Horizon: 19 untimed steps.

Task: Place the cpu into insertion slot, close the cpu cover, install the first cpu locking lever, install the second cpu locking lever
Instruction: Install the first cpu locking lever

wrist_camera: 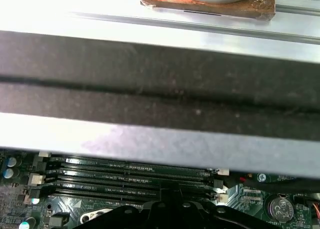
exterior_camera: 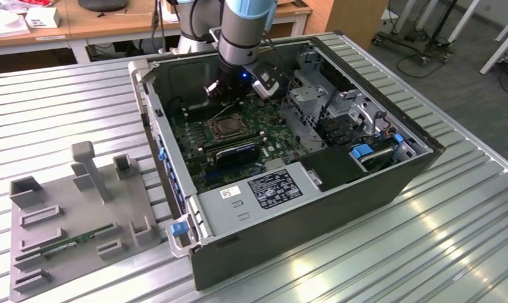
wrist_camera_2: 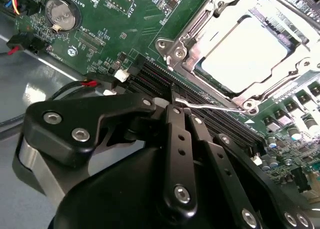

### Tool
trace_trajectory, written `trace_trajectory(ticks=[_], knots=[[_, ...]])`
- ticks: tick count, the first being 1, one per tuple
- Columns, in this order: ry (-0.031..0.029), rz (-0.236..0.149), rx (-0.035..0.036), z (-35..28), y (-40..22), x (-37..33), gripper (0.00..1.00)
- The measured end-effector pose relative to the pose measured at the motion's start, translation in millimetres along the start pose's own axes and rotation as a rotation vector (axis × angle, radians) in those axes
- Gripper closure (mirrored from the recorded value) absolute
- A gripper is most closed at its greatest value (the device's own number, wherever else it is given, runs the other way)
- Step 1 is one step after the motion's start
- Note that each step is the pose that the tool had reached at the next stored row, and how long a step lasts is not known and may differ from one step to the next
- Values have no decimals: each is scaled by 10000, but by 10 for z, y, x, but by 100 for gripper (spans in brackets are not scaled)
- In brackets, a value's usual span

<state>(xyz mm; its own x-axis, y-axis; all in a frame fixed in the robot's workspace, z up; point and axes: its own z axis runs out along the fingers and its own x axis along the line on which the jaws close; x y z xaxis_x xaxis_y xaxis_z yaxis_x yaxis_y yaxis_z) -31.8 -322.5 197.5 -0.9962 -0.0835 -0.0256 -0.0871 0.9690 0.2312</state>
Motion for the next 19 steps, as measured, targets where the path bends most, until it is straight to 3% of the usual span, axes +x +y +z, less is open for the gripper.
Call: trace_trajectory(ticks=[7,9,16,19], knots=[[-3,1,-32,2,8,25,89],[-8,0,-92,7,36,60,89],[-10,1,-110,21,97,99,89],[-20,0,-230,19,102,100,89]])
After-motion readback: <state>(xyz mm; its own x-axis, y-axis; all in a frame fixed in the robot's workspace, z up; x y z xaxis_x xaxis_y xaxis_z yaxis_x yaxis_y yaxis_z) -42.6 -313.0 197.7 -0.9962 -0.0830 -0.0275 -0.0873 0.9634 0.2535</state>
